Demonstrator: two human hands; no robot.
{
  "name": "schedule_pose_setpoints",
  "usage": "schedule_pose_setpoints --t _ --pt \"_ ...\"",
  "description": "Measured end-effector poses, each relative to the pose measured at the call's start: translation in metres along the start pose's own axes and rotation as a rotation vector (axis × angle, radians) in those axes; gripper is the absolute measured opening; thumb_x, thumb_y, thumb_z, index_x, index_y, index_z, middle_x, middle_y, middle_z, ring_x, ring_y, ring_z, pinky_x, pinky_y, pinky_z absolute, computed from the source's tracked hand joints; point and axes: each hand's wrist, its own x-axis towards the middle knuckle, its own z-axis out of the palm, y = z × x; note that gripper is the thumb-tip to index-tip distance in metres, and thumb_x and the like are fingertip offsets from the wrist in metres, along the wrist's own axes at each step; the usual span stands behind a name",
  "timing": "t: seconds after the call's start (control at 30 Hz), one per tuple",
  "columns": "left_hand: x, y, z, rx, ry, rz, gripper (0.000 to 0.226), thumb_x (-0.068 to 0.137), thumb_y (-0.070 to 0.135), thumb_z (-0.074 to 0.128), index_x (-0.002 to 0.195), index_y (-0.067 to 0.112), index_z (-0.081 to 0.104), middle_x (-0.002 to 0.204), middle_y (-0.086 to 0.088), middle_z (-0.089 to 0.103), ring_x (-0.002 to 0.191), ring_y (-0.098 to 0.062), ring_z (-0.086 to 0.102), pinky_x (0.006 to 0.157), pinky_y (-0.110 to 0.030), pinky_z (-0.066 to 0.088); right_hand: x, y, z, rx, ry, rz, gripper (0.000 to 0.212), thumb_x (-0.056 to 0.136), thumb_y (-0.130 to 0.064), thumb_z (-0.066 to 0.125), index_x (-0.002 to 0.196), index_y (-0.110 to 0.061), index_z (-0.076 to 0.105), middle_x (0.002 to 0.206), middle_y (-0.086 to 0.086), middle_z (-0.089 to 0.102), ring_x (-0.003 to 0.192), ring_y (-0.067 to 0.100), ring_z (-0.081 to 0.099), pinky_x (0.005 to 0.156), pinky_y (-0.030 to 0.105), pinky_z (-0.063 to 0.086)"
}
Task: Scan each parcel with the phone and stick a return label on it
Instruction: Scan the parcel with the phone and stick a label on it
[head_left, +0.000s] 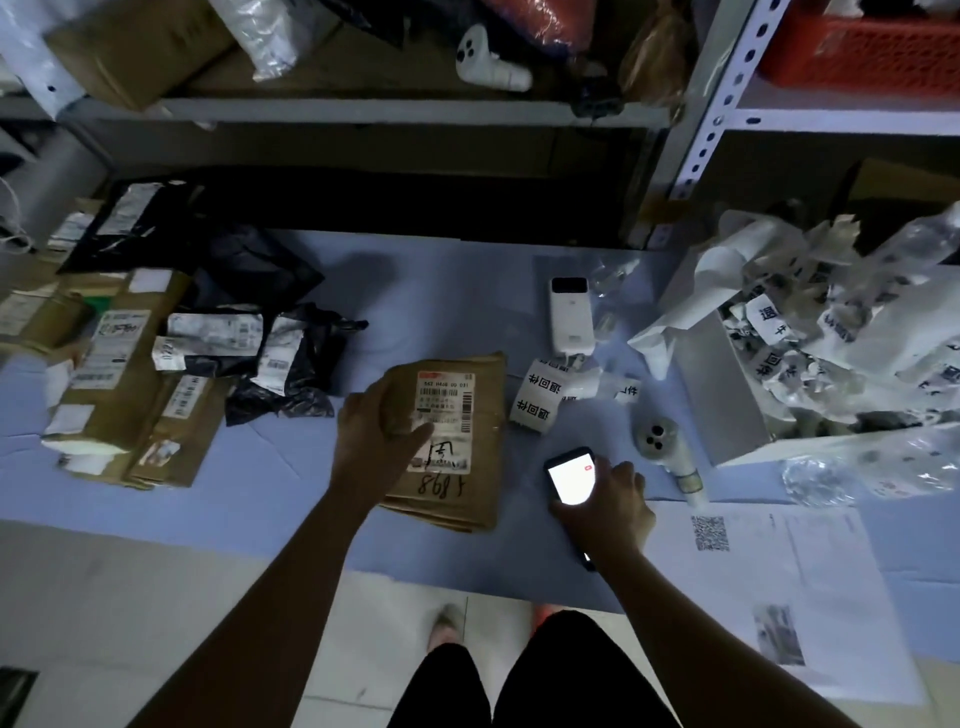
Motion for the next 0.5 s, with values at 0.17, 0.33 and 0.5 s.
schedule_pose_setpoints --t 0.17,0.33,0.5 --pt "0.008 0.017 0.006 0.258 0.010 0.021 0.064 0.081 0.042 0.078 0.137 0.036 0.047 0.115 -0.006 0.049 0.115 -0.032 0.047 0.094 -0.050 0.050 0.025 -0.013 -0.008 0.080 0.087 -0.114 0.068 0.070 -0.063 0.074 0.121 -0.019 0.061 0.118 0.007 0.057 0.113 0.030 0.053 0.090 0.041 0.047" --pt "0.004 0.035 0.010 0.511 0.141 0.115 0.055 0.084 0.043 0.073 0.133 0.023 0.056 0.137 -0.011 0.047 0.130 -0.034 0.042 0.103 -0.052 0.039 0.069 -0.063 -0.035 0.940 -0.117 0.084 0.059 0.082 -0.032 0.082 0.131 -0.006 0.061 0.117 0.014 0.072 0.108 0.028 0.068 0.098 0.046 0.053" --pt "0.012 0.070 0.015 0.315 0.066 0.205 0.045 0.088 0.032 0.073 0.129 0.019 0.062 0.130 -0.005 0.055 0.123 -0.027 0.047 0.103 -0.043 0.041 0.080 -0.082 -0.055 1.089 -0.163 -0.015 0.007 0.089 -0.008 0.073 0.095 -0.005 0.071 0.088 0.012 0.074 0.080 0.023 0.069 0.072 0.037 0.055"
